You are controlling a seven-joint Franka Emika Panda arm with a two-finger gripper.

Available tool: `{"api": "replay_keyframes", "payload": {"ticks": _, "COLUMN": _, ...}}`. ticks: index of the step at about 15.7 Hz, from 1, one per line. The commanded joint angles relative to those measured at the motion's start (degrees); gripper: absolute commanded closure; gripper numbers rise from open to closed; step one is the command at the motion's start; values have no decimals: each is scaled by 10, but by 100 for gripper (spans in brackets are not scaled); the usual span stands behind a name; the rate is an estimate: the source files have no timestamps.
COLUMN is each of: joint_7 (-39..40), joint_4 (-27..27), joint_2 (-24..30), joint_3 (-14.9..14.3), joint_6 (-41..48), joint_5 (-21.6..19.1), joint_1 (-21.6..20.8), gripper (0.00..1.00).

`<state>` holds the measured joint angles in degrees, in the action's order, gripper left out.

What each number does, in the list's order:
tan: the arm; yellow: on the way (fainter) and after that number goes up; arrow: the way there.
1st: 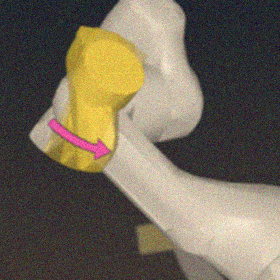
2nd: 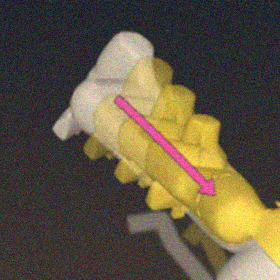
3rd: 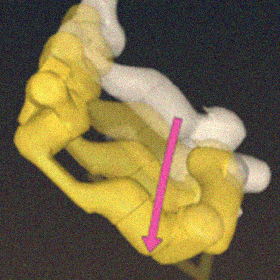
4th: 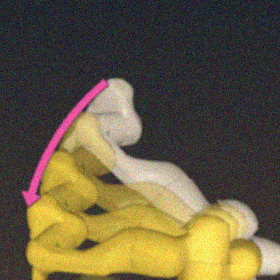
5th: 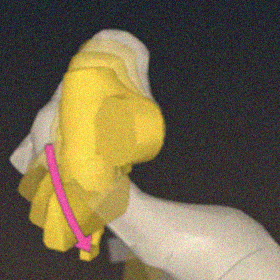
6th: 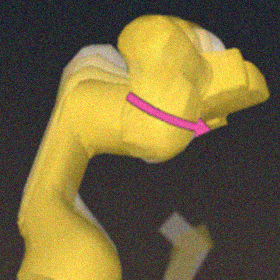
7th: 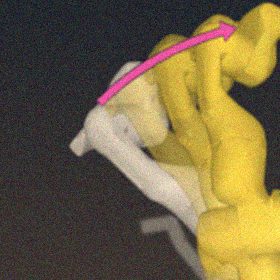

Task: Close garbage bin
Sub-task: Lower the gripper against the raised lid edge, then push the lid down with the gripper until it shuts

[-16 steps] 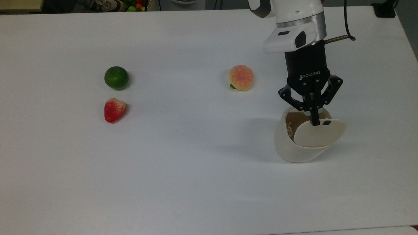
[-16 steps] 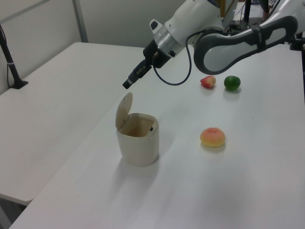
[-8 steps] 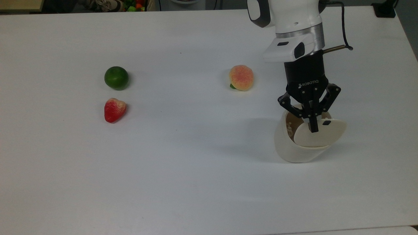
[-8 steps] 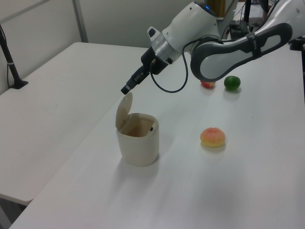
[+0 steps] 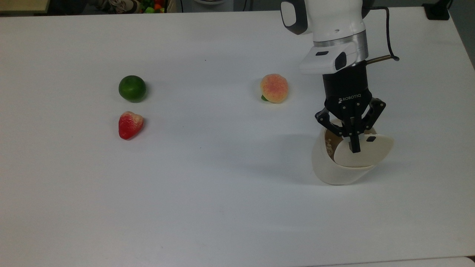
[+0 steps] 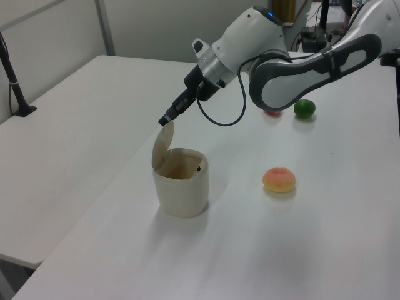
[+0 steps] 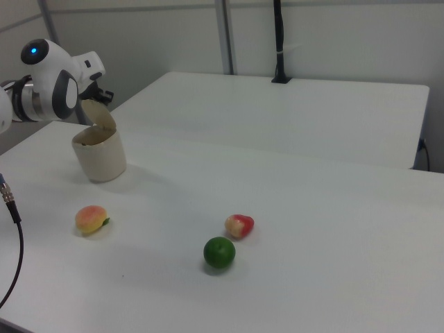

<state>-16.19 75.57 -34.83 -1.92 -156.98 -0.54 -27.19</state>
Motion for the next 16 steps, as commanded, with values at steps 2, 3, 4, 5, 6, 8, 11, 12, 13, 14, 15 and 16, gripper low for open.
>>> {"api": "replay_keyframes", "payload": {"ticks": 2, "joint_7": -10, "joint_4": 10, "joint_2": 13, "joint_3": -9, "joint_6": -3, "joint_5": 9, "joint_1": -9, "gripper": 100}}
{"api": "replay_keyframes", "payload": {"ticks": 3, "joint_7": -10, "joint_4": 19, "joint_2": 17, "joint_3": -9, "joint_6": -3, "joint_5": 9, "joint_1": -10, "gripper": 100}}
{"api": "replay_keyframes", "payload": {"ticks": 4, "joint_7": -10, "joint_4": 23, "joint_2": 19, "joint_3": -8, "joint_6": 2, "joint_5": 9, "joint_1": -10, "gripper": 100}}
{"api": "replay_keyframes", "payload": {"ticks": 5, "joint_7": -10, "joint_4": 23, "joint_2": 19, "joint_3": -8, "joint_6": 16, "joint_5": 9, "joint_1": -10, "gripper": 100}}
{"api": "replay_keyframes", "payload": {"ticks": 6, "joint_7": -9, "joint_4": 23, "joint_2": 20, "joint_3": -7, "joint_6": 29, "joint_5": 8, "joint_1": -10, "gripper": 100}}
{"api": "replay_keyframes", "payload": {"ticks": 8, "joint_7": -9, "joint_4": 24, "joint_2": 21, "joint_3": -4, "joint_6": 49, "joint_5": 9, "joint_1": -11, "gripper": 100}}
{"api": "replay_keyframes", "payload": {"ticks": 11, "joint_7": -9, "joint_4": 25, "joint_2": 35, "joint_3": -2, "joint_6": 82, "joint_5": 8, "joint_1": -11, "gripper": 100}}
{"api": "replay_keyframes", "payload": {"ticks": 12, "joint_7": -9, "joint_4": 25, "joint_2": 39, "joint_3": -1, "joint_6": 97, "joint_5": 8, "joint_1": -12, "gripper": 100}}
{"api": "replay_keyframes", "payload": {"ticks": 13, "joint_7": -9, "joint_4": 25, "joint_2": 40, "joint_3": -1, "joint_6": 105, "joint_5": 8, "joint_1": -14, "gripper": 100}}
{"api": "replay_keyframes", "payload": {"ticks": 14, "joint_7": -9, "joint_4": 25, "joint_2": 40, "joint_3": -1, "joint_6": 110, "joint_5": 8, "joint_1": -14, "gripper": 100}}
{"api": "replay_keyframes", "payload": {"ticks": 15, "joint_7": -9, "joint_4": 30, "joint_2": 40, "joint_3": -1, "joint_6": 112, "joint_5": 8, "joint_1": -15, "gripper": 100}}
{"api": "replay_keyframes", "payload": {"ticks": 16, "joint_7": -9, "joint_4": 33, "joint_2": 40, "joint_3": -1, "joint_6": 113, "joint_5": 8, "joint_1": -17, "gripper": 100}}
